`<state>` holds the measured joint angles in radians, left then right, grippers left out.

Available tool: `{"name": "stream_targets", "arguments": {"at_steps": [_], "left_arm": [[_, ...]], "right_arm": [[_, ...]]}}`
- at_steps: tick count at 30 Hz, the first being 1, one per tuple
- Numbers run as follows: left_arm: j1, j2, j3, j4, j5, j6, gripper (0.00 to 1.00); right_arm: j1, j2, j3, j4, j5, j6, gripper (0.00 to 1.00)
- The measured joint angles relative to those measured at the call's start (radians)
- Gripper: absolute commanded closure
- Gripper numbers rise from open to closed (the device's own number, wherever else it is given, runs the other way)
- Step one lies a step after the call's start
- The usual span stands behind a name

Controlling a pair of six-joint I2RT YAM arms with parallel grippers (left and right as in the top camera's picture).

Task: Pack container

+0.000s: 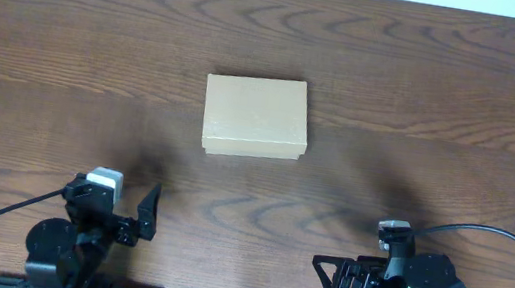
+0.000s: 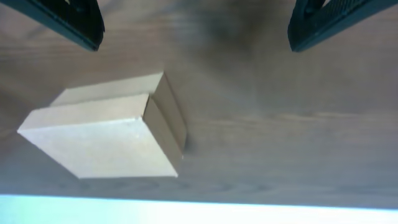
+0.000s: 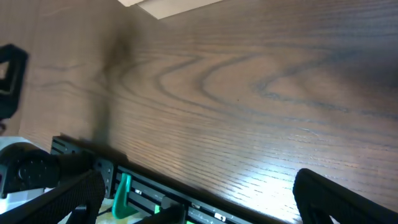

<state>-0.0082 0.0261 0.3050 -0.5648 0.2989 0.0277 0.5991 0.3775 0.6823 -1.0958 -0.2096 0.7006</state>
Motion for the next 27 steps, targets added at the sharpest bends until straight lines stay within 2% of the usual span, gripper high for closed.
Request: {"name": "stream_targets", "arguments": {"at_steps": [10,27], "left_arm": [[0.000,-0.010,-0.173,0.197,0.080,0.010,0.05],[0.000,-0.011,-0.175,0.203,0.121,0.006,0.05]], "right_arm": [[0.000,0.000,-0.001,-0.001,0.000,0.000,0.01],[0.000,0.000,-0.001,0.000,0.000,0.000,0.01]]}}
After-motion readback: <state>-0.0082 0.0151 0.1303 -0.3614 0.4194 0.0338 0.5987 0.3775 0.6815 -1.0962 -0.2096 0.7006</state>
